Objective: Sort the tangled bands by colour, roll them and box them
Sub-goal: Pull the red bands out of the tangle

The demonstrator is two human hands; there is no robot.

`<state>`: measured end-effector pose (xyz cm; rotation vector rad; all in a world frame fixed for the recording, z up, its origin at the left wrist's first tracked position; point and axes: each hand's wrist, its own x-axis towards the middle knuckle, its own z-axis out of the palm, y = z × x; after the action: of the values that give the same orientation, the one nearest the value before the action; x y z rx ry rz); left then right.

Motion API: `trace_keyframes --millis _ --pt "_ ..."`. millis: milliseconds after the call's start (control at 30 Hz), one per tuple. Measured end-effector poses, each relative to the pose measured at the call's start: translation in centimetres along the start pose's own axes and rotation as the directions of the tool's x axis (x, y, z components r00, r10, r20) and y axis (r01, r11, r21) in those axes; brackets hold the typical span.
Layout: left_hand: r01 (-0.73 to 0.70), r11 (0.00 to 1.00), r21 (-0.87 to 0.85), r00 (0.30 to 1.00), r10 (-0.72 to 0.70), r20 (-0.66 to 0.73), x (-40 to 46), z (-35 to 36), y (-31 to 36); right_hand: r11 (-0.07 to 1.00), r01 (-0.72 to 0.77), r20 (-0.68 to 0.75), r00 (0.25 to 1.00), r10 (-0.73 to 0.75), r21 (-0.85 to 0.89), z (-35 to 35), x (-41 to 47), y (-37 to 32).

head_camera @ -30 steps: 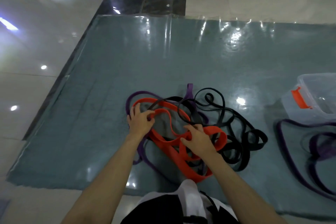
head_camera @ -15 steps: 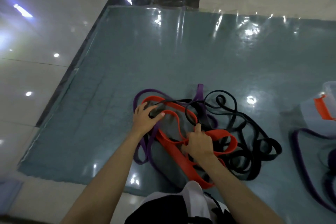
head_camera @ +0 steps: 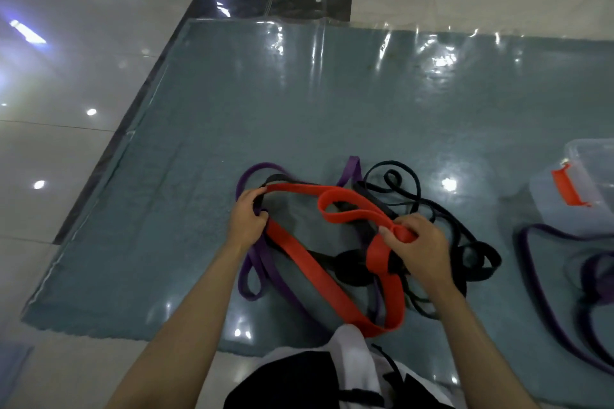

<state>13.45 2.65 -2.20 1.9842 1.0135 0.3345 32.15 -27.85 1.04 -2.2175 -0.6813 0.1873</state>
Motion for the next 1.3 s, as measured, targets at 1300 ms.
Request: trace_keyframes --millis 1300 --pt "0.128 0.865 0.484 0.885 -0.32 0.338 -12.9 6.5 1.3 0.959 -0.143 -0.117 0.977 0.176 0.246 -3.5 -8.4 0.0"
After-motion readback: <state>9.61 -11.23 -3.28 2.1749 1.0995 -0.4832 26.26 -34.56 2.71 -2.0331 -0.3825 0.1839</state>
